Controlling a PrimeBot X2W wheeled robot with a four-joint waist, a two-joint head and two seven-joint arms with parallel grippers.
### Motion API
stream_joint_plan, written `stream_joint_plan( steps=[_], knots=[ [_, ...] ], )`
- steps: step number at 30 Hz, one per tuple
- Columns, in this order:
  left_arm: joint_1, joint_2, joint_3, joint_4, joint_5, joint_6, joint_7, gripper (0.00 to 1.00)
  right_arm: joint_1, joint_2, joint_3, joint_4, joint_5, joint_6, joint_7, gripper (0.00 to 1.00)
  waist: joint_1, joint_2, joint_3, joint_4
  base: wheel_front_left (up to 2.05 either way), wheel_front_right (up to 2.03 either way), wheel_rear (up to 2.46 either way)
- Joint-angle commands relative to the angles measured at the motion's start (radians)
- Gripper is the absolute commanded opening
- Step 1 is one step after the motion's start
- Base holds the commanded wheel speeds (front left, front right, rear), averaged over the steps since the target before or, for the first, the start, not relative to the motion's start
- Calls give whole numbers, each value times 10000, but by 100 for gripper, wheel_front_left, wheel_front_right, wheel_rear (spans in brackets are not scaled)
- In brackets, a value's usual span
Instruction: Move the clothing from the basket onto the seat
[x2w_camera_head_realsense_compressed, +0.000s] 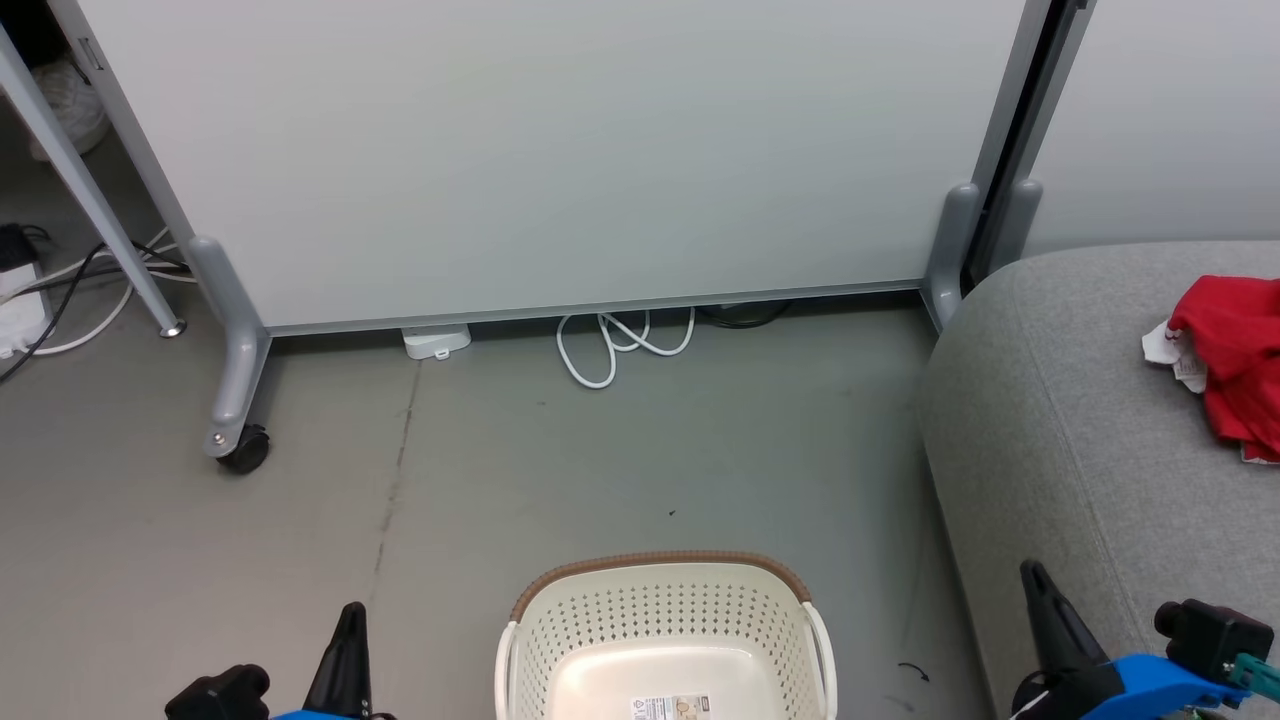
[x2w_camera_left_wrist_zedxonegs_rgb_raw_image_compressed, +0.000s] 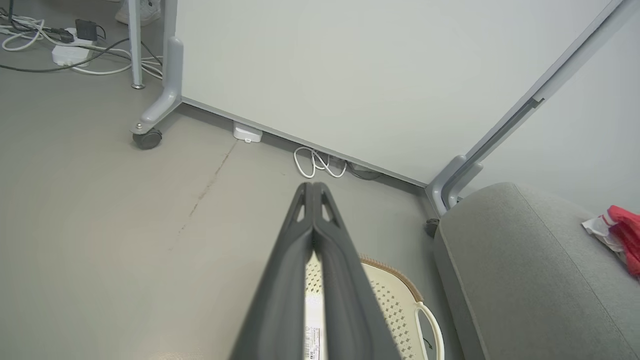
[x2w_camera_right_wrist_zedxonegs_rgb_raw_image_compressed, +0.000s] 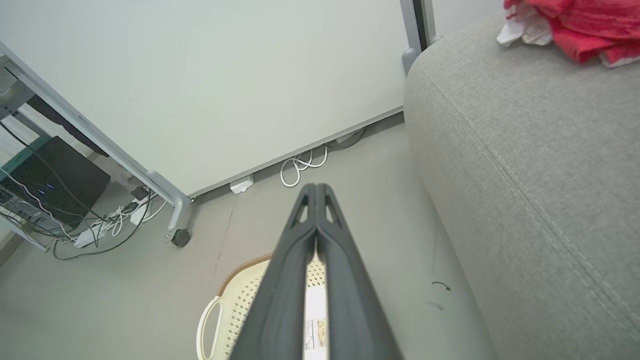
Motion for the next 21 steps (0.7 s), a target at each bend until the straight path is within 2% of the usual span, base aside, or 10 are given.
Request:
stream_joint_plan(
  steps=[1,21],
  knots=[
    [-339,31,97,-221,-284,-2,62,0,-270,-38,-23,-202,342,0,36,0,0,0,2,-4,0,0,0],
    [-633,-91,594,-733,-3121,-5,858,0,-550,-57,-70,-301,3386,2,393,0,0,0,42,-90,0,0,0]
  ],
)
